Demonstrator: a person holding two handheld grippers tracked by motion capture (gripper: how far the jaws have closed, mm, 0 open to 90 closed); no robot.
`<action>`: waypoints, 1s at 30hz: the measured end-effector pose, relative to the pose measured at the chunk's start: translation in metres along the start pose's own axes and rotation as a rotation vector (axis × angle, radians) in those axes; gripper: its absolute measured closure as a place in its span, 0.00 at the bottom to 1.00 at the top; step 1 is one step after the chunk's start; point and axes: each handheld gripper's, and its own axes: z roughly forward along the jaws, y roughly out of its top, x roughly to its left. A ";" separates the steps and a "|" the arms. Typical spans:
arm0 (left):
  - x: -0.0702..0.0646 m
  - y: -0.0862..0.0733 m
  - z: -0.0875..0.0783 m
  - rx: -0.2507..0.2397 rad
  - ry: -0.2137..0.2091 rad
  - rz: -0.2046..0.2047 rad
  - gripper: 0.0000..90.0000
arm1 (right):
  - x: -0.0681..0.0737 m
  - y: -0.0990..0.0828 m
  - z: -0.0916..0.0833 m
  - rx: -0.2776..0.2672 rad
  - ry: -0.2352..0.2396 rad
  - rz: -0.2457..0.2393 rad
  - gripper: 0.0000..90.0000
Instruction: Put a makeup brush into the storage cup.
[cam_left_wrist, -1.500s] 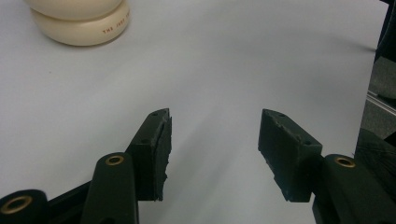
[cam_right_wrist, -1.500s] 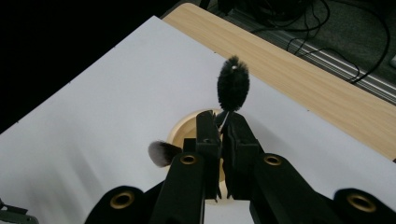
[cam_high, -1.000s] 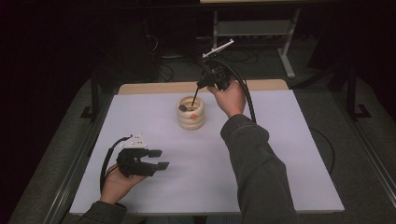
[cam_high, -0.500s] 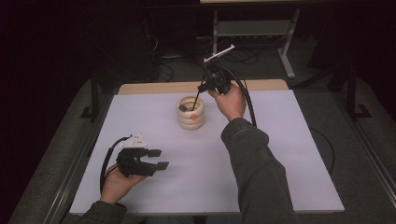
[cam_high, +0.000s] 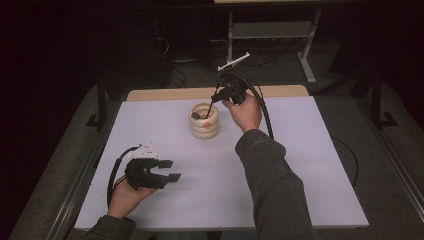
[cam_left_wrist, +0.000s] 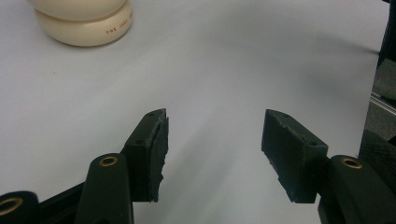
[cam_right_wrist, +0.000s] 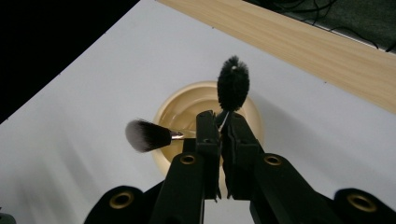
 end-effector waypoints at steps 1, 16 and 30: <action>0.001 0.000 0.000 0.005 0.002 0.008 0.45 | 0.001 0.000 0.001 0.004 0.003 0.009 0.94; 0.002 -0.002 0.001 0.008 -0.001 -0.003 0.45 | -0.007 -0.017 0.005 -0.014 0.040 0.024 0.61; 0.002 0.000 0.004 0.004 0.010 0.001 0.39 | -0.011 -0.054 -0.016 -0.048 0.048 -0.001 0.45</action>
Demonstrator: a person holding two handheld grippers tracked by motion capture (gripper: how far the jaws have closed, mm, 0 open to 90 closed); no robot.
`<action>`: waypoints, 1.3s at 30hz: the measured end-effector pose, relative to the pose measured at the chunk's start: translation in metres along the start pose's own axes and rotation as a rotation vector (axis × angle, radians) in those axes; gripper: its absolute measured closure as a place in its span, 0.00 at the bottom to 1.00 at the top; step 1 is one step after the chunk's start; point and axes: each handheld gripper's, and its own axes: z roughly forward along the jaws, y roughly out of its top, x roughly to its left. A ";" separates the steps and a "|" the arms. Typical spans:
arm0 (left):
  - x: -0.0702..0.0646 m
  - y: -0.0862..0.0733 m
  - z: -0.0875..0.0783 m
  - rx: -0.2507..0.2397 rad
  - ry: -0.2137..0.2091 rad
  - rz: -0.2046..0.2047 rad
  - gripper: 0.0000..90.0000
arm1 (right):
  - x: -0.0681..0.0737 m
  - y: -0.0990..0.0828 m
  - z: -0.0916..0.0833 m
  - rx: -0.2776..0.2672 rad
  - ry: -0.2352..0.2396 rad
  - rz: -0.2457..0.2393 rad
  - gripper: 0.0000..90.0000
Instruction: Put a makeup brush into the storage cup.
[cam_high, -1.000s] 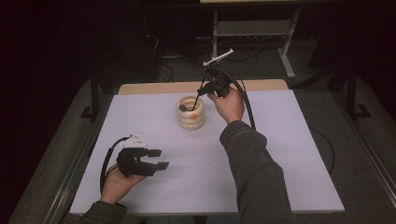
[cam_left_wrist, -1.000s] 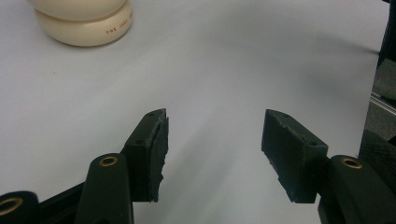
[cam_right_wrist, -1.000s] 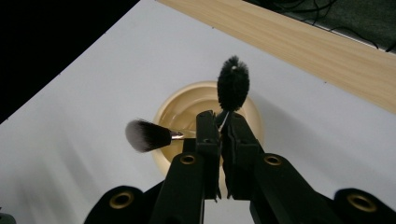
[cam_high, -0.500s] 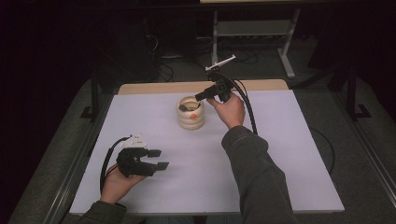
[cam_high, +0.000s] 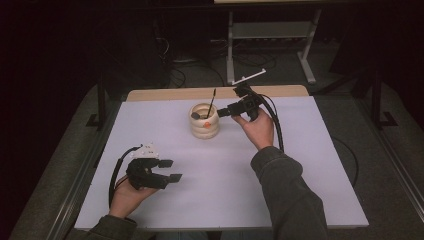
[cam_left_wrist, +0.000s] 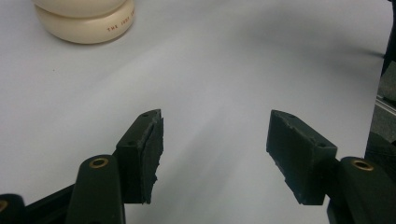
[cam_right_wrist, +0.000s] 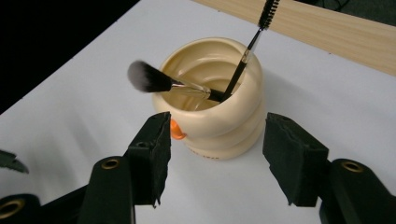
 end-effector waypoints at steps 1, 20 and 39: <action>0.000 0.000 0.000 -0.004 0.001 -0.008 0.39 | 0.001 -0.003 -0.002 -0.007 0.004 0.007 0.42; -0.001 0.000 0.008 -0.005 0.013 -0.018 0.34 | -0.003 -0.043 -0.011 -0.083 0.029 -0.049 0.35; 0.000 -0.001 0.009 -0.015 0.010 -0.027 0.33 | -0.001 -0.067 -0.025 -0.094 0.003 -0.055 0.27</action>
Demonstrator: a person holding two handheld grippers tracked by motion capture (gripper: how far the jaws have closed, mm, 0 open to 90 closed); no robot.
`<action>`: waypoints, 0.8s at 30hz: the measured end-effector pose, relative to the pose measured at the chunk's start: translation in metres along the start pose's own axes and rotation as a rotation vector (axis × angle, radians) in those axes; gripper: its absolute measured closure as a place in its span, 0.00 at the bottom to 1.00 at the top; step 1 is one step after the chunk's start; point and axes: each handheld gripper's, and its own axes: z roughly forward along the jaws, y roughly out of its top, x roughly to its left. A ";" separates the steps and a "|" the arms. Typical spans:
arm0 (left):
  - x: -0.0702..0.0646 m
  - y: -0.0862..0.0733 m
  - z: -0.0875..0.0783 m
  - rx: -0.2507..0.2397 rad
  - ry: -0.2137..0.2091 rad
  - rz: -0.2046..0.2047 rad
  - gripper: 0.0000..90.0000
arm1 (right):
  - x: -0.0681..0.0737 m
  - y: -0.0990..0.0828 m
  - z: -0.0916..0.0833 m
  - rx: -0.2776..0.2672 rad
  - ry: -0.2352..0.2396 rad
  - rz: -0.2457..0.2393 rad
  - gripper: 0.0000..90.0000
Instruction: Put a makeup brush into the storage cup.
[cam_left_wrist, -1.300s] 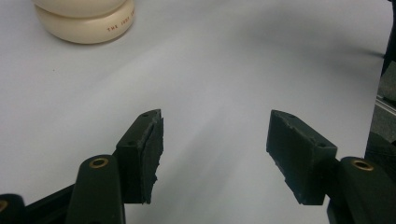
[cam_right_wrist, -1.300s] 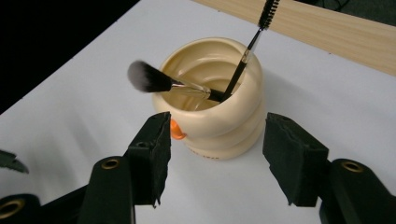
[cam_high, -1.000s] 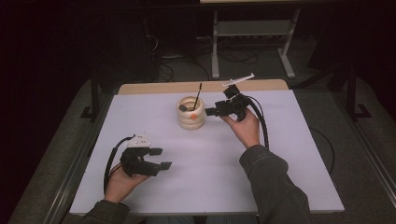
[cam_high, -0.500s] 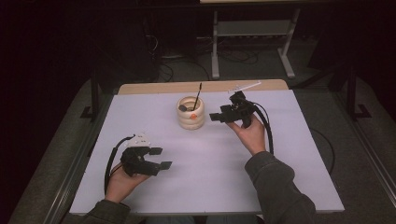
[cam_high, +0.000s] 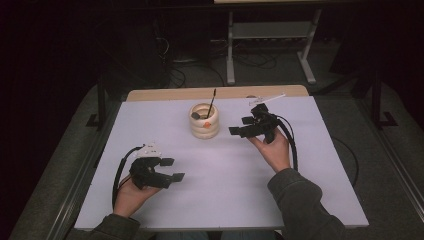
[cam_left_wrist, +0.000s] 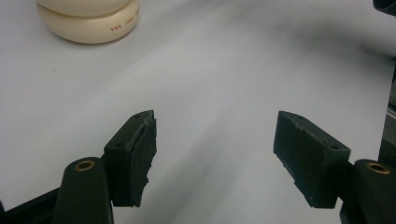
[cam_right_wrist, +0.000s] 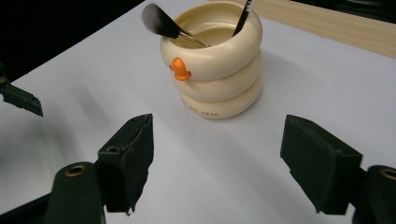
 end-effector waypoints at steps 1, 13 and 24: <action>0.000 0.000 0.000 -0.001 -0.001 -0.005 0.32 | 0.000 -0.001 -0.001 -0.006 -0.001 -0.006 0.27; 0.002 -0.001 -0.002 -0.010 0.004 -0.007 0.32 | 0.006 -0.014 -0.010 -0.018 -0.007 -0.027 0.26; 0.003 -0.002 -0.004 -0.007 0.007 -0.004 0.32 | 0.006 -0.027 -0.017 -0.025 -0.007 -0.035 0.26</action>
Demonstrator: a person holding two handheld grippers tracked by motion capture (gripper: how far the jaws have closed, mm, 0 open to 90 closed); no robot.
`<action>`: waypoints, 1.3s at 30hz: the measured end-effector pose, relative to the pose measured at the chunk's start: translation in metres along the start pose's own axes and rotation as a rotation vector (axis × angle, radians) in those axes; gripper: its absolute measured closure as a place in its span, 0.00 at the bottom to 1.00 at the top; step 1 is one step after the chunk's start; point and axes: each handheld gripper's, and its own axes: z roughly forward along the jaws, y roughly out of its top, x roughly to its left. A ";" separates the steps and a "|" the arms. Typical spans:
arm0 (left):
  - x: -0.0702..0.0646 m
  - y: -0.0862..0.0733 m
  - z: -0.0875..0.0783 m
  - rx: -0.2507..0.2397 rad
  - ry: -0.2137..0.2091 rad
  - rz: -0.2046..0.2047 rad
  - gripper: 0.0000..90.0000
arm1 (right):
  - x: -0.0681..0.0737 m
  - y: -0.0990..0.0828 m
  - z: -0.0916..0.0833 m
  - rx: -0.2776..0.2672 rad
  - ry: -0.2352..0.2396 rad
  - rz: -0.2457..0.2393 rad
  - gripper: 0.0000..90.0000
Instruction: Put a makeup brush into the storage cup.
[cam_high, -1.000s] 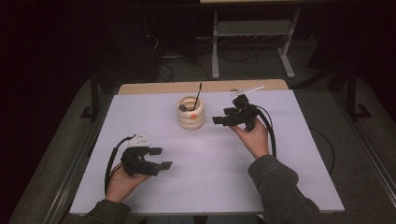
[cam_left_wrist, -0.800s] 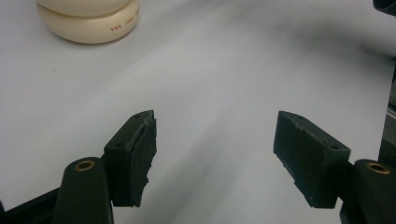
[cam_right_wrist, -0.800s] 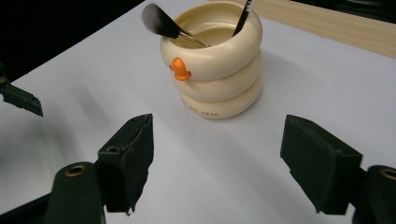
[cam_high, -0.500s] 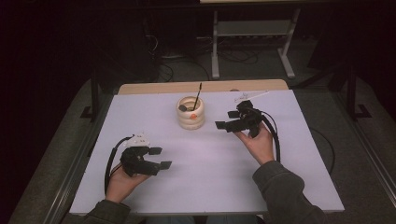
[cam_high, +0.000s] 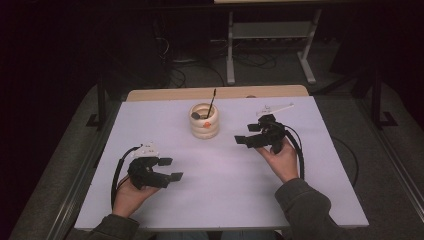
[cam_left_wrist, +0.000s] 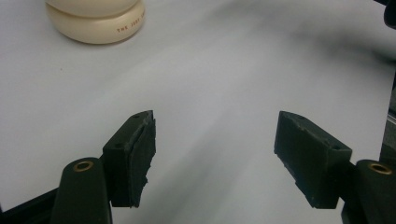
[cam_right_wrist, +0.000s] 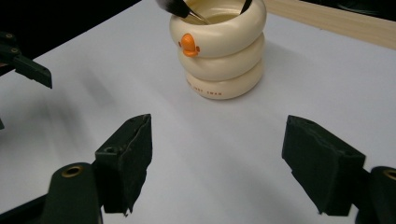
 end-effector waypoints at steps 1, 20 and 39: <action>0.000 0.000 0.000 -0.002 0.001 0.000 0.32 | 0.000 -0.002 0.000 -0.004 0.002 0.000 0.26; 0.001 -0.003 -0.003 -0.029 0.010 -0.025 0.30 | 0.004 -0.024 -0.012 -0.021 0.027 0.005 0.26; -0.001 -0.006 -0.002 -0.033 0.019 -0.015 0.29 | 0.005 -0.053 -0.035 -0.043 0.017 0.023 0.26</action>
